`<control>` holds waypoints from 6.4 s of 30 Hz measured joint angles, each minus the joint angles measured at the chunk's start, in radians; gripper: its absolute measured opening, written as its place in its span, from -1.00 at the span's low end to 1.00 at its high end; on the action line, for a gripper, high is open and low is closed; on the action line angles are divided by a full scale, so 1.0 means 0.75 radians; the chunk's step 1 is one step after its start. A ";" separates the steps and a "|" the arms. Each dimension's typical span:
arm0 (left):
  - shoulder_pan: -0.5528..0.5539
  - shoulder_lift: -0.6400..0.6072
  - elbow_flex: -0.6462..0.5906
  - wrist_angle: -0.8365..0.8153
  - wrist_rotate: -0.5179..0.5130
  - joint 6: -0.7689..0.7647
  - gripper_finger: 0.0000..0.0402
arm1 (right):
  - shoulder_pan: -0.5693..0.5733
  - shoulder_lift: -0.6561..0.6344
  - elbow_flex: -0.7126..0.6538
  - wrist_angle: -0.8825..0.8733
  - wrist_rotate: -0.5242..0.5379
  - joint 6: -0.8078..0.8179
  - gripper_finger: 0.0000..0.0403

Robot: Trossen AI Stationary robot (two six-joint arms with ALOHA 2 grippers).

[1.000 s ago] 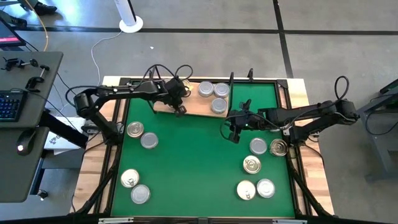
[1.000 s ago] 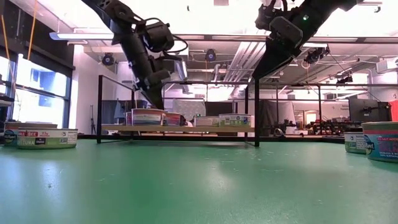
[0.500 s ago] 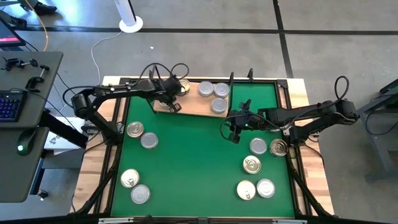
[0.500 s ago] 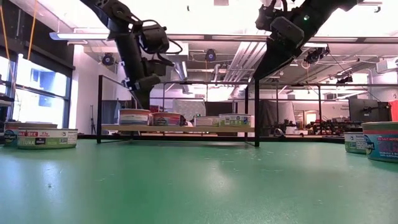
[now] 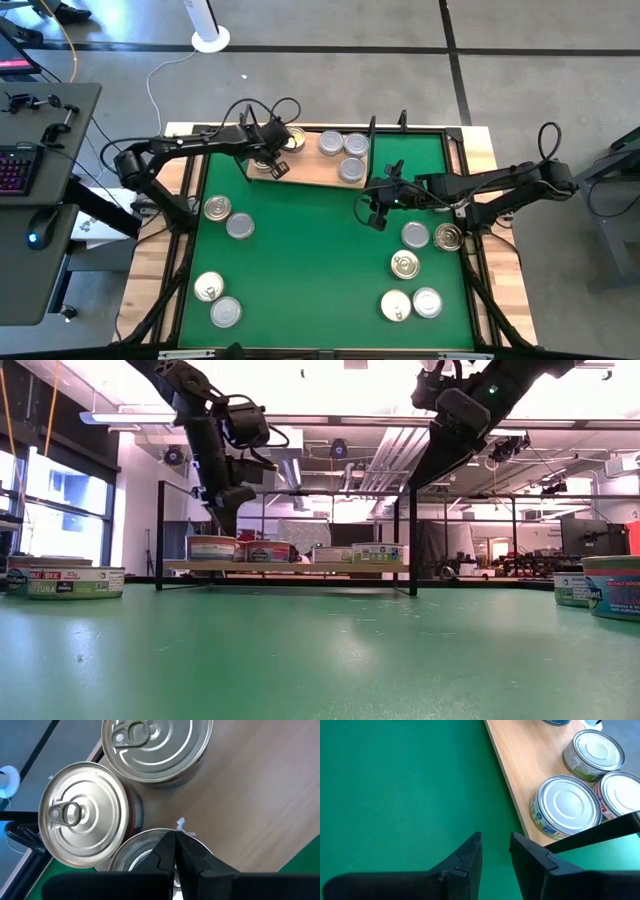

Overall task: Stack canned seafood by type on shelf
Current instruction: Put the blue/pink tuna can on the shelf and align with the other blue/pink tuna can, then adjust the shelf, then put the green tuna can on the shelf and align with the other green tuna can

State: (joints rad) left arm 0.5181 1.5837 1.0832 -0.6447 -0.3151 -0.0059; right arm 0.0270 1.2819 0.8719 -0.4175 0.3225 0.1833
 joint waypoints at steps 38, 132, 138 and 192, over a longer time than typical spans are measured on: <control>-0.601 -0.750 -0.417 -0.784 -0.252 -1.129 -1.00 | 0.610 -0.033 -0.050 -0.067 0.242 0.159 -0.52; -1.409 -0.620 -0.520 0.387 -0.522 -0.636 -1.00 | 0.564 -0.233 -0.073 -0.727 -0.129 0.999 -0.64; -1.426 -0.475 -0.620 0.723 -0.531 -0.563 -1.00 | 0.563 -0.202 -0.262 -0.681 -0.321 1.241 -0.64; -1.221 -0.002 -0.618 1.017 -0.359 -1.020 -1.00 | 0.178 0.615 -0.157 0.855 -0.222 -0.009 0.31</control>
State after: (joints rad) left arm -0.3973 1.5821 0.6194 0.1181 -0.5842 -0.7710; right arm 0.1608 1.7434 0.7540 0.2240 0.1558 0.1762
